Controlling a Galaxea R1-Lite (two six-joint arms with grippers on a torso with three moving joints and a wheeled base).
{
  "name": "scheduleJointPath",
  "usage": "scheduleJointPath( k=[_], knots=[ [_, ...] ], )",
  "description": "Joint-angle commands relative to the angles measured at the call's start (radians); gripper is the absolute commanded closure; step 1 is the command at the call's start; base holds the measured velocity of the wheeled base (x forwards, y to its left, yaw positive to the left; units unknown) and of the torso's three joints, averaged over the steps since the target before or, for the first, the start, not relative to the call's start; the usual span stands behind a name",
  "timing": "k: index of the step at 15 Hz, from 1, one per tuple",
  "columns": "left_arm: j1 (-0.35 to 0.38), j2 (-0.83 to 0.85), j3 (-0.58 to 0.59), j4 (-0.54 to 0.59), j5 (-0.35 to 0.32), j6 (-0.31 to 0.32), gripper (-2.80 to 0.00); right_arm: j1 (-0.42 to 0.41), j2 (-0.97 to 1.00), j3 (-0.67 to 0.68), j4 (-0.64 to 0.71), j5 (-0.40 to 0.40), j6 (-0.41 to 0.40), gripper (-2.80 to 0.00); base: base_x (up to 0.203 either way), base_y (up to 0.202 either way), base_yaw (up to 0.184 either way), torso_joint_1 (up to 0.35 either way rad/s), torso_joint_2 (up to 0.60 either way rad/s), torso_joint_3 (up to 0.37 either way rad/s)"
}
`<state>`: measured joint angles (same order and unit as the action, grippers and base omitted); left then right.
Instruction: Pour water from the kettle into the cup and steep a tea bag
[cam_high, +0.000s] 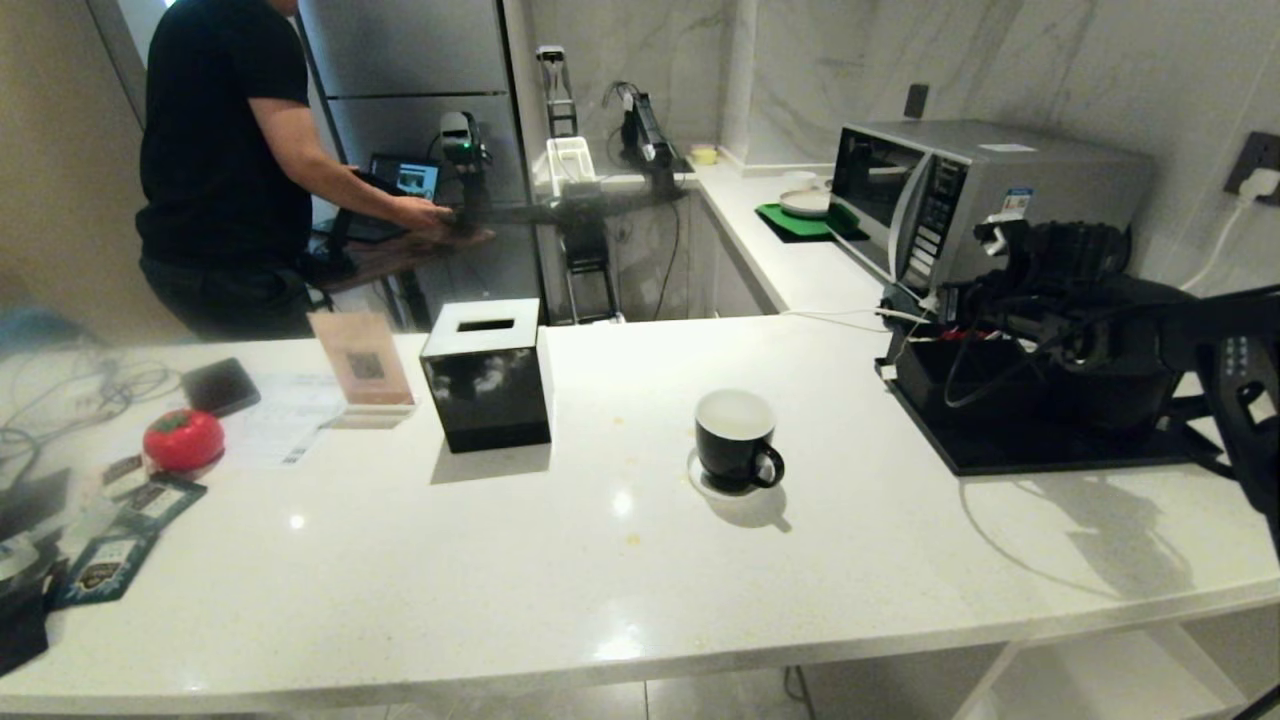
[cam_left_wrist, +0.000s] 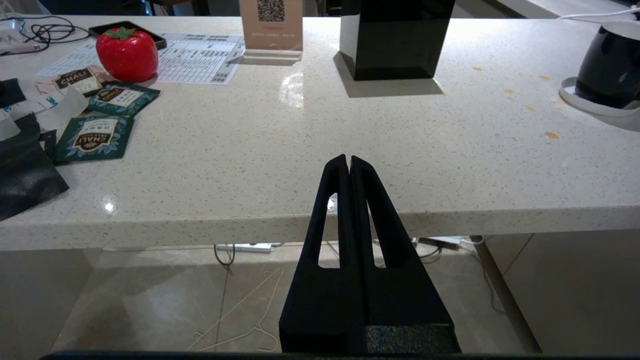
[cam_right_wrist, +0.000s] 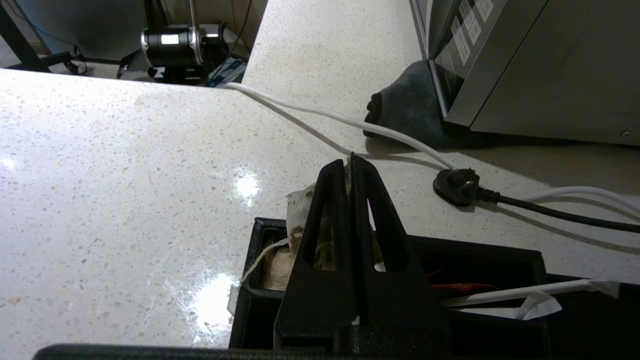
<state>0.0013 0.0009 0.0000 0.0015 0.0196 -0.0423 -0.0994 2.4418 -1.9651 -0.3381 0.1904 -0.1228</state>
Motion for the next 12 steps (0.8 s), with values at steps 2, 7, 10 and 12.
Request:
scheduleJointPath(
  k=[2, 7, 10, 12],
  knots=[
    [0.000, 0.001, 0.000, 0.000, 0.000, -0.001, 0.00, 0.001, -0.024, 0.000, -0.001, 0.001, -0.001, 0.00, 0.000, 0.000, 0.000, 0.000, 0.00, 0.000],
    [0.000, 0.001, 0.000, 0.000, 0.000, -0.001, 0.00, -0.002, -0.072, 0.019, -0.002, 0.001, -0.001, 0.00, 0.000, 0.000, 0.000, 0.000, 0.00, 0.000],
    [0.000, 0.001, 0.000, 0.000, 0.000, -0.001, 0.00, -0.002, -0.106, 0.021, -0.002, 0.001, 0.000, 0.00, 0.000, 0.000, 0.000, 0.000, 0.00, 0.000],
    [0.000, 0.001, 0.000, 0.000, 0.000, -0.001, 0.00, 0.000, -0.140, 0.045, -0.004, 0.001, 0.000, 0.00, 0.000, 0.000, 0.000, 0.000, 0.00, 0.000]
  ],
)
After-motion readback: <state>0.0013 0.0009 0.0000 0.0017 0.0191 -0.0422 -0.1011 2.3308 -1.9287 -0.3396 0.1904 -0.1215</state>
